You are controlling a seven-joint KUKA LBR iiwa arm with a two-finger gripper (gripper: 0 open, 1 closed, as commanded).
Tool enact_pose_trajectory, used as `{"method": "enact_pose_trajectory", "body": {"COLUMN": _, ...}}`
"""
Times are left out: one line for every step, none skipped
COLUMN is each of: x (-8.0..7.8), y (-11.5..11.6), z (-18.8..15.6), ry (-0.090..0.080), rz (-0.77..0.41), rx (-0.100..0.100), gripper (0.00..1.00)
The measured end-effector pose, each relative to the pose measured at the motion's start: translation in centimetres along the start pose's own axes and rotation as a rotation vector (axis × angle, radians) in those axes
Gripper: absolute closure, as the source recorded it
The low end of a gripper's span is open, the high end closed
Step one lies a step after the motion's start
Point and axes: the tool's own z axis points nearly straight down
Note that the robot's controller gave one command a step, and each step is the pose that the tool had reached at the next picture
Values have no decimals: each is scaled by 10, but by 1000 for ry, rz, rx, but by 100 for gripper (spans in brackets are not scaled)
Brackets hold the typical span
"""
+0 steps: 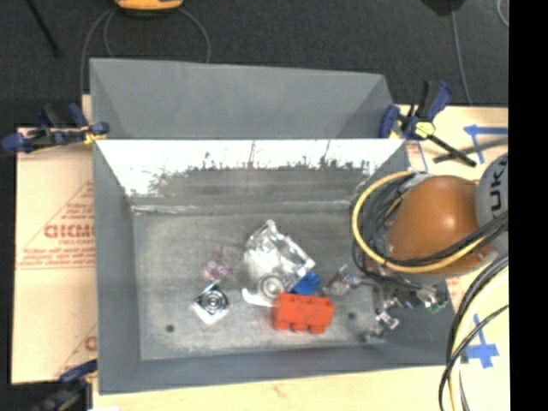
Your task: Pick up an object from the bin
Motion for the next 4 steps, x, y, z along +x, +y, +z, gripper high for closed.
{"method": "enact_pose_trajectory", "body": {"x": -7, "y": -48, "z": -70, "ry": -2, "rz": 16, "rx": 4, "gripper": 0}}
{"method": "enact_pose_trajectory", "body": {"x": -44, "y": -85, "z": -54, "ry": 2, "rz": -457, "rx": -5, "gripper": 0}}
{"method": "enact_pose_trajectory", "body": {"x": -20, "y": 9, "z": 4, "ry": 0, "rz": -610, "rx": -2, "gripper": 0}}
{"method": "enact_pose_trajectory", "body": {"x": -55, "y": 34, "z": -84, "ry": -1, "rz": -376, "rx": -3, "gripper": 0}}
